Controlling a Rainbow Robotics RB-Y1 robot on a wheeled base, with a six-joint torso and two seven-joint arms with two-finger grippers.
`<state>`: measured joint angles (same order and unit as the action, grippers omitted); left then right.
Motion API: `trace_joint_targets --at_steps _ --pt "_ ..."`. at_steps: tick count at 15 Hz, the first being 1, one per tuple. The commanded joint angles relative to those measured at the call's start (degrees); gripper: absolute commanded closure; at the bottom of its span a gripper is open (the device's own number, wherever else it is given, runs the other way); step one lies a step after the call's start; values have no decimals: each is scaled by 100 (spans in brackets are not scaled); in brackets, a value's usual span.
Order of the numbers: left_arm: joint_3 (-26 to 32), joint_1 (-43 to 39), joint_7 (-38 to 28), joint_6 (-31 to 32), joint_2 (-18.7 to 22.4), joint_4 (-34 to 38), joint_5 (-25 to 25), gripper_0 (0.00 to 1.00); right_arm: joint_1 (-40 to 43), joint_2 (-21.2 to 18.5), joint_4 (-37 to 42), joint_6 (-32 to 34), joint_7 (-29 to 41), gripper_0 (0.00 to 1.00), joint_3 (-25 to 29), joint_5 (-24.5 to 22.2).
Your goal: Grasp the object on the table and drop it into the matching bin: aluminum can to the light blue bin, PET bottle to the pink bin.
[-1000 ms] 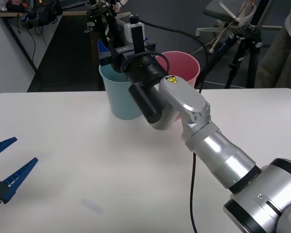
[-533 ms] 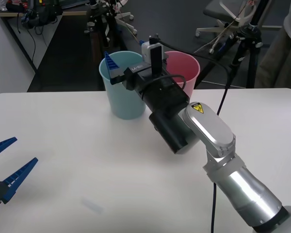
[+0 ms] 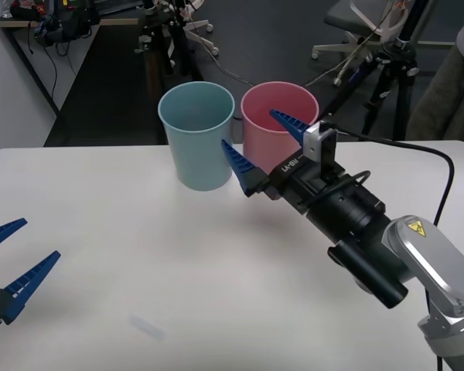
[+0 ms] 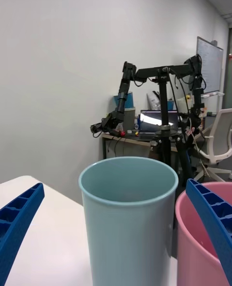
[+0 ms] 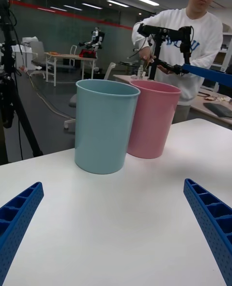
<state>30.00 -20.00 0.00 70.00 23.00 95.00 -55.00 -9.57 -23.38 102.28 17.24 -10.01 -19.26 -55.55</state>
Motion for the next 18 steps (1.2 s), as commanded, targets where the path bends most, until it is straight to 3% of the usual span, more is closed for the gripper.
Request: trace_joint_targets --at_steps 1,8,12,15,18 --pt "0 0 0 0 0 0 0 0 571 -290 3 1089 95 0 731 18" --pt "0 0 0 0 0 0 0 0 2091 -765 3 2978 482 0 2577 9" --pt "0 0 0 0 0 0 0 0 2715 -774 3 3919 790 0 3596 -18" --pt "0 0 0 0 0 0 0 0 2856 -739 -6 4736 1396 0 4343 -316" --pt "0 0 0 0 0 0 0 0 3093 -721 -6 5070 1537 0 4774 -334"
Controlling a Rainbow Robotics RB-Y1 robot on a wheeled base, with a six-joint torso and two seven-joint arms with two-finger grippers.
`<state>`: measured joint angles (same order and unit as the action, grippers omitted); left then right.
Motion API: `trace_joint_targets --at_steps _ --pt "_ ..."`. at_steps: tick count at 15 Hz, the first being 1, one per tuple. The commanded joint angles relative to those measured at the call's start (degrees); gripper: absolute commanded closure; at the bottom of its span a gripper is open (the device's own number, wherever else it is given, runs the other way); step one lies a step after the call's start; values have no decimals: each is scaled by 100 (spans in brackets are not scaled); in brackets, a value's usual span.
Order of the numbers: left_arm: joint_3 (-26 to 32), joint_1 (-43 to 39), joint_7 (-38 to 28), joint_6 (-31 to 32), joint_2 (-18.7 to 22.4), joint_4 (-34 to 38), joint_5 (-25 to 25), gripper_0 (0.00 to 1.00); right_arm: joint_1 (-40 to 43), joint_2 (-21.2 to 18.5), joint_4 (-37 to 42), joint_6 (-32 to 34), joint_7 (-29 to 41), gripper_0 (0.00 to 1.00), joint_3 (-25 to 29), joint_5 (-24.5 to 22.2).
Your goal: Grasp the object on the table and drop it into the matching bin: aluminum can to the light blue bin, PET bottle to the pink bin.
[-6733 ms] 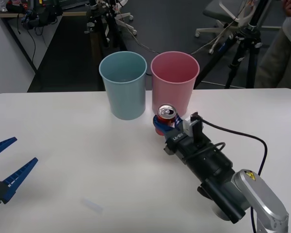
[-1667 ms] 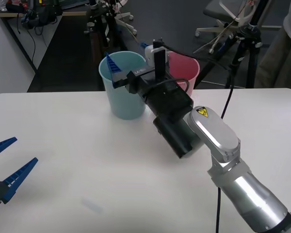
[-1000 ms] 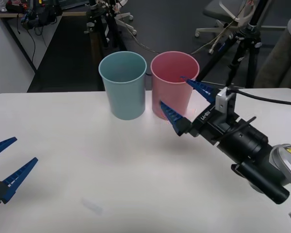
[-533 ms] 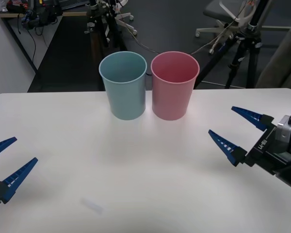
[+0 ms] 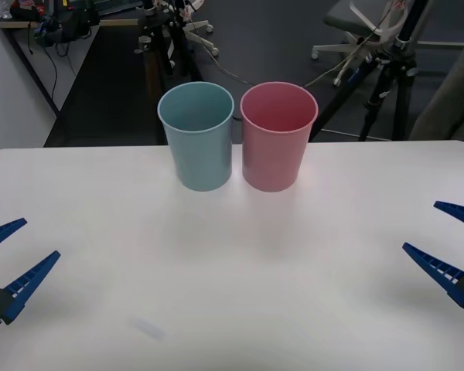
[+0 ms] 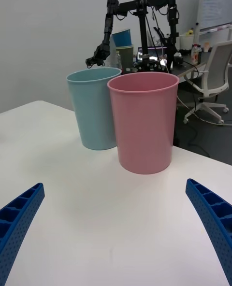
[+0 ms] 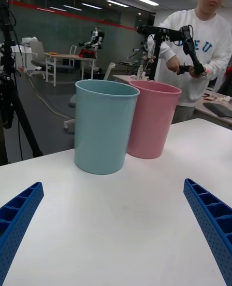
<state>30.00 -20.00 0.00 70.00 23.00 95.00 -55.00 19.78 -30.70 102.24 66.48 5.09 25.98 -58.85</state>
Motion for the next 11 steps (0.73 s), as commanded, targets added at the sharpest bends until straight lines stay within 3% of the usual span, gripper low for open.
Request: trace_joint_targets --at_steps 1,4,11 --pt "0 0 0 0 0 0 0 0 246 3 -3 216 27 0 364 5" --pt "0 0 0 0 0 0 0 0 378 11 -3 348 36 0 618 5" --pt "0 0 0 0 0 0 0 0 387 11 -3 498 106 0 627 23"
